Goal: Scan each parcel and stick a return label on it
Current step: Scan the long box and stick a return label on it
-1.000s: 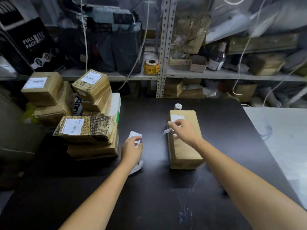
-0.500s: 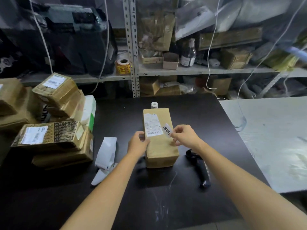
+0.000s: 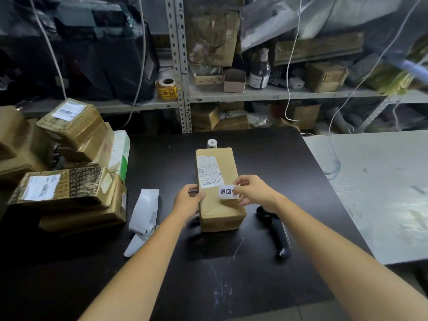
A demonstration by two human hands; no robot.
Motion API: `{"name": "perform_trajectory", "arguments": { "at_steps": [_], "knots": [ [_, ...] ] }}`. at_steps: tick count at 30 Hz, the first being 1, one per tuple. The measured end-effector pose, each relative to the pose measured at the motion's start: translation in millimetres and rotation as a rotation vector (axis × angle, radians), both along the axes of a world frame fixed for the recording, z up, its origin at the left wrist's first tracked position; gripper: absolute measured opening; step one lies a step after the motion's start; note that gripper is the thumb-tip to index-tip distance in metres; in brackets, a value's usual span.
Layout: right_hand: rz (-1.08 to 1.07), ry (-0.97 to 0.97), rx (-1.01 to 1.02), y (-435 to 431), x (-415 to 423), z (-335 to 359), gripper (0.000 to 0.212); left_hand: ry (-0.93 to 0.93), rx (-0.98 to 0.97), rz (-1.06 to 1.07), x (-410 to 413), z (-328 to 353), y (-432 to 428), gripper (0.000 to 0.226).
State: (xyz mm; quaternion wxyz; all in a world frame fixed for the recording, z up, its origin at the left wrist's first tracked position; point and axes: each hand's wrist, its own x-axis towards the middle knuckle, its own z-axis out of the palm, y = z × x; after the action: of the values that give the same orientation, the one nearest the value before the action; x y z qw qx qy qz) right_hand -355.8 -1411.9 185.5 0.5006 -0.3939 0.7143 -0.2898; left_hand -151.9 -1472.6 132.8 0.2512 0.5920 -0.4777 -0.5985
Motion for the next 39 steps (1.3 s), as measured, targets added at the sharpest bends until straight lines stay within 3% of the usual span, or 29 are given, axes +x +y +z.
{"name": "perform_trajectory", "arguments": {
  "at_steps": [5,11,17,19,21,24,27,31,39],
  "knots": [
    [0.085,0.183,0.068,-1,2,-14,0.012,0.039,0.013,0.001,2,0,2,0.030],
    [0.109,0.415,-0.055,-1,6,-25,0.026,0.041,0.023,-0.005,2,0,0,0.031],
    [0.051,0.473,-0.113,5,-2,-33,0.048,0.047,0.030,-0.015,4,-1,0,0.031],
    [-0.029,0.407,-0.087,7,-7,-37,0.056,0.048,0.032,-0.025,5,0,0,0.031],
    [-0.118,0.229,-0.065,9,-11,-41,0.051,0.045,0.039,-0.035,5,0,0,0.034],
    [-0.251,-0.061,-0.042,8,-6,-43,0.041,0.022,0.059,-0.078,6,4,-1,0.050],
    [-0.298,-0.207,-0.013,3,3,-37,0.051,0.026,0.108,-0.154,6,10,-2,0.064],
    [-0.247,-0.112,-0.021,1,9,-35,0.054,0.099,0.183,-0.189,4,13,3,0.062],
    [-0.187,-0.088,-0.115,22,11,-10,0.051,0.164,0.108,-0.072,17,36,34,0.068]
  ]
}}
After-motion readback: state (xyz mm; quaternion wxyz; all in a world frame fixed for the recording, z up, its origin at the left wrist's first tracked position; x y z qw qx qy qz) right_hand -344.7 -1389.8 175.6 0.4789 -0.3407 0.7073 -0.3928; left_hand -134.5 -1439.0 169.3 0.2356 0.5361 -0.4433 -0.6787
